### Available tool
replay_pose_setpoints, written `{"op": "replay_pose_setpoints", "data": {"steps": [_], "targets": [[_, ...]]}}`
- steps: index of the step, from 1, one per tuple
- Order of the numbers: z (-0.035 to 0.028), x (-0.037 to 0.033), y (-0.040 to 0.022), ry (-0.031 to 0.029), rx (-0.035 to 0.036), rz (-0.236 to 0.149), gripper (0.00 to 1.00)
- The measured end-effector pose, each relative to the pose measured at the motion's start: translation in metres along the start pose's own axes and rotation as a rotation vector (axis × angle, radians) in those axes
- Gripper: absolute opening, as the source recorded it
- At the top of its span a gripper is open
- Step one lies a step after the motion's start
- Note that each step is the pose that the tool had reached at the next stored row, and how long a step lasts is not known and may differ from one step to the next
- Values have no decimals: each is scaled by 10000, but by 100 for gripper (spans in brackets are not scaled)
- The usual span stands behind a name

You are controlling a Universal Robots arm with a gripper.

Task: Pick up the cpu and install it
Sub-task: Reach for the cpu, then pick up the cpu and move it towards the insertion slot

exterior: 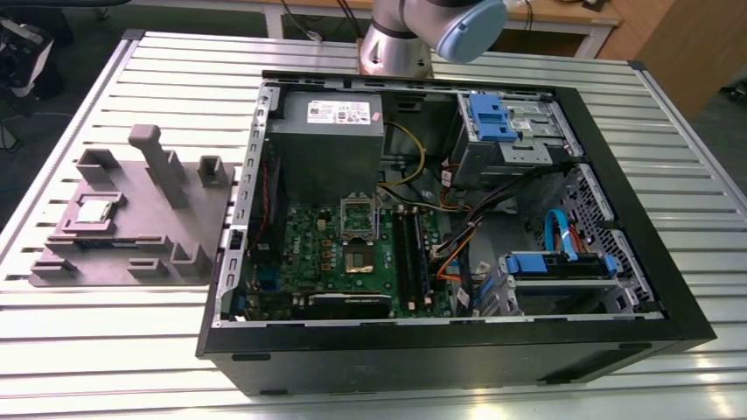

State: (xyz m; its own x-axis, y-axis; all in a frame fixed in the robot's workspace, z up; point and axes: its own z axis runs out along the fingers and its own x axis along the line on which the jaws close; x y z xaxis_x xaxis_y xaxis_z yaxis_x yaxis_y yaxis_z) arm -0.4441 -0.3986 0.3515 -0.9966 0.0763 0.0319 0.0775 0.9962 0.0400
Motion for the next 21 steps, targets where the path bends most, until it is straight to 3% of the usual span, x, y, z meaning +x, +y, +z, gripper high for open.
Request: {"op": "replay_pose_setpoints", "data": {"steps": [4, 18, 21], "targets": [[5, 42, -4, 0, 0, -1, 11], [6, 49, -4, 0, 0, 0, 11], [6, 50, -4, -1, 0, -1, 17]]}}
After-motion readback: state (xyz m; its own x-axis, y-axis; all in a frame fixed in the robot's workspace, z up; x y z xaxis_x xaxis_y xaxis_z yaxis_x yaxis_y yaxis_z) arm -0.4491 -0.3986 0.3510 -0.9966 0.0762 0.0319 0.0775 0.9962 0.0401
